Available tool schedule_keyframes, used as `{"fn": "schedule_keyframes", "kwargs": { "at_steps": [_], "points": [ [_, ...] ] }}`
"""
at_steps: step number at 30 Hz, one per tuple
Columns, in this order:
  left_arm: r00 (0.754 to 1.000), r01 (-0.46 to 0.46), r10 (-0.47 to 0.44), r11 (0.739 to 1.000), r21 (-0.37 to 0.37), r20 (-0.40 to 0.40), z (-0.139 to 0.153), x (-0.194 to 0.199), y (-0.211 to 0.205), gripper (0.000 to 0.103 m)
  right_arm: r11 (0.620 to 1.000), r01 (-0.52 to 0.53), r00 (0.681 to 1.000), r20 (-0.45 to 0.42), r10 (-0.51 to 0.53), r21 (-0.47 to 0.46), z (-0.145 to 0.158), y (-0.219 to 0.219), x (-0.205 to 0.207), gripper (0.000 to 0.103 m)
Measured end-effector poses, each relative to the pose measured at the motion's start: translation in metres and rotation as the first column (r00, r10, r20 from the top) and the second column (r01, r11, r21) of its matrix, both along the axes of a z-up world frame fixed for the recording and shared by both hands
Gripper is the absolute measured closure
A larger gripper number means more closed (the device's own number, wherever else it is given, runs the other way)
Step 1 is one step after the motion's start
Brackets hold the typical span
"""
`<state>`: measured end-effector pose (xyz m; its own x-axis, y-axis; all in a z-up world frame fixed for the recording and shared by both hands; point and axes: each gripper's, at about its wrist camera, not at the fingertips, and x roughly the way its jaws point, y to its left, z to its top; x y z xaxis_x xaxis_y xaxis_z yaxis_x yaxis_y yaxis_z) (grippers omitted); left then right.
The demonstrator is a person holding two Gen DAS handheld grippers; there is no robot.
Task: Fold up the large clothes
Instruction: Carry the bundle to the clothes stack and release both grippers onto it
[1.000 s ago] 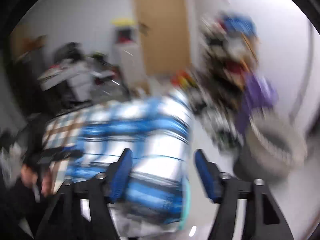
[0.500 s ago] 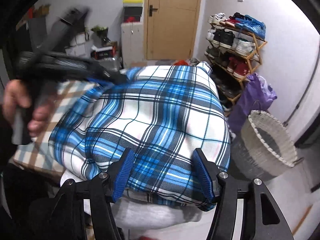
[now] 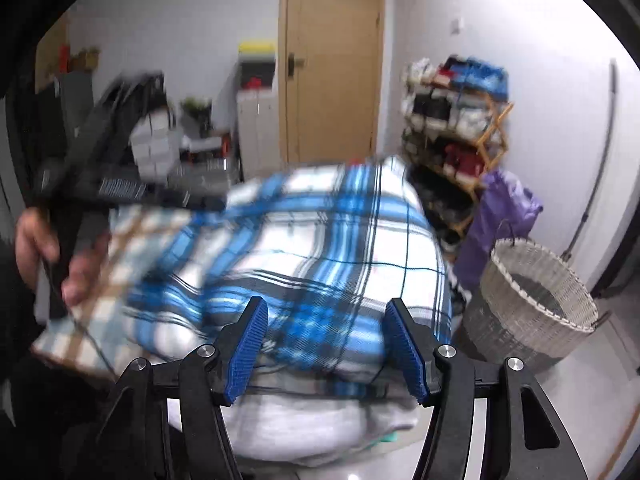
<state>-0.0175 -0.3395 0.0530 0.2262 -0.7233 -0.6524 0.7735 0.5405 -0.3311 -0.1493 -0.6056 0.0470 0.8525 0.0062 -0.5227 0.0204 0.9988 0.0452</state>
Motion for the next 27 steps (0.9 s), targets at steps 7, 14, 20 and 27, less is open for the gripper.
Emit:
{"fn": "schedule_keyframes", "kwargs": {
  "at_steps": [7,14,20,27],
  "points": [
    [0.999,0.022,-0.030,0.985,0.173,0.043,-0.063,-0.032,-0.005,0.040,0.983,0.177,0.968,-0.175,-0.182,-0.045,-0.045,0.012,0.023,0.033],
    [0.995,-0.096,0.088,0.985,0.144,0.056,-0.042,-0.041,0.015,0.040,0.971,0.205,0.979,-0.030,-0.203,0.124,-0.009,0.029,-0.041,0.031],
    [0.962,-0.141,0.126,0.989,0.045,0.244,-0.003,-0.108,0.059,0.039,0.961,0.247,0.942,0.204,-0.268,0.122,0.006,0.076,-0.117,0.003],
    [0.866,-0.195,0.245,0.968,-0.155,0.436,0.019,-0.188,0.107,0.001,0.935,0.351,0.835,0.431,-0.342,0.061,0.000,0.137,-0.181,0.000]
  ]
}}
